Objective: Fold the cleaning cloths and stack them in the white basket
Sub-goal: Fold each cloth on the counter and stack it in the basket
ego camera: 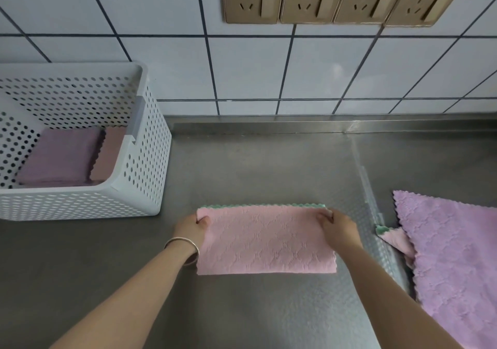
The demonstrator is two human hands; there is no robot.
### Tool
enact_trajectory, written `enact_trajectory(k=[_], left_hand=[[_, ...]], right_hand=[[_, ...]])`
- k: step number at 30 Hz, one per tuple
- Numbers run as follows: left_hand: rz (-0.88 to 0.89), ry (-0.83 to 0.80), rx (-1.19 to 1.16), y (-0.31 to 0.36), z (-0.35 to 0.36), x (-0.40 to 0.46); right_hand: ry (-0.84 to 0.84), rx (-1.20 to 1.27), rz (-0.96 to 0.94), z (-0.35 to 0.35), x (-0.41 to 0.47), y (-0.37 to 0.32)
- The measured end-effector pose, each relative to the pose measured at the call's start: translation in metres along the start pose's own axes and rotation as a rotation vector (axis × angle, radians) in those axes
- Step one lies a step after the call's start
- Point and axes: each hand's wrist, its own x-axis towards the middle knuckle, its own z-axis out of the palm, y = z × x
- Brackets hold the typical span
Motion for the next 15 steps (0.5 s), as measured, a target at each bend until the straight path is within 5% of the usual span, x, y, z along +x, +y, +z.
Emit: enact_trajectory(k=[9, 15], left_hand=[[-0.006, 0.022, 0.105, 0.002, 0.004, 0.005], [0.004, 0.211, 0.065, -0.001, 0.005, -0.006]], right_hand=[[0.046, -0.013, 0.077, 0.005, 0.001, -0.003], [0.107, 0.362, 0.204, -0.005, -0.009, 0.0]])
